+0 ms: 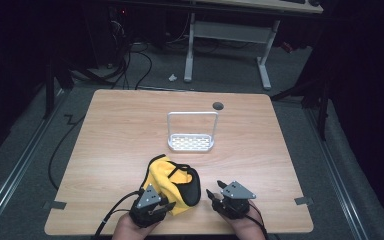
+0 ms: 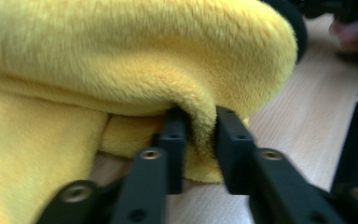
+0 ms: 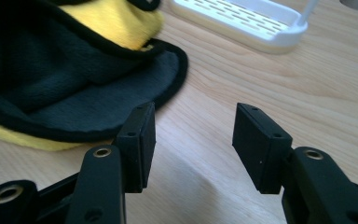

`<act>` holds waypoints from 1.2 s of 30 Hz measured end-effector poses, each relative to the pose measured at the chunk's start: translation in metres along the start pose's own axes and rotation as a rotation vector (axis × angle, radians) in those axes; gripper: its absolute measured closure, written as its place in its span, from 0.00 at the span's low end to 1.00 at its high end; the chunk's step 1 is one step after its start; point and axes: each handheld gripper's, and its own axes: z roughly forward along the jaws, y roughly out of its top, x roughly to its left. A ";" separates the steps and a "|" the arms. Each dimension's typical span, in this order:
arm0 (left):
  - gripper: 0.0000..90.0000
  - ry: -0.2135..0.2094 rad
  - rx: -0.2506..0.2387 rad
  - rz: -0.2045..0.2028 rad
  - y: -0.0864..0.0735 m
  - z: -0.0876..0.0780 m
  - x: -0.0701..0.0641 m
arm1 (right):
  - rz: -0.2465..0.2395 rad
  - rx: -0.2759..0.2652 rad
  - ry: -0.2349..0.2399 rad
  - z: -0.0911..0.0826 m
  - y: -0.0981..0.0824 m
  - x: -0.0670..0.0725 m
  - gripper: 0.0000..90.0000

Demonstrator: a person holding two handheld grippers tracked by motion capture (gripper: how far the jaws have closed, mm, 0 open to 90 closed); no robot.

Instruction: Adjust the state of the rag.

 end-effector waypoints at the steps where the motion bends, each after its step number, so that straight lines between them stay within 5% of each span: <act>1: 0.69 -0.001 -0.015 -0.014 -0.001 -0.003 0.001 | -0.002 -0.003 0.005 0.000 0.001 0.003 0.55; 8: 0.59 0.041 -0.047 -0.042 -0.009 -0.021 0.008 | -0.038 -0.013 0.044 0.005 0.009 0.016 0.55; 22: 0.51 0.218 -0.017 -0.155 -0.032 -0.045 0.033 | -0.093 -0.025 0.140 0.050 0.039 0.036 0.56; 28: 0.50 0.237 0.015 -0.147 -0.029 -0.039 0.036 | -0.115 0.025 0.150 0.052 0.039 0.037 1.00; 36: 0.54 0.259 0.060 -0.119 -0.019 -0.024 0.038 | -0.097 -0.004 0.113 0.030 0.028 0.029 0.94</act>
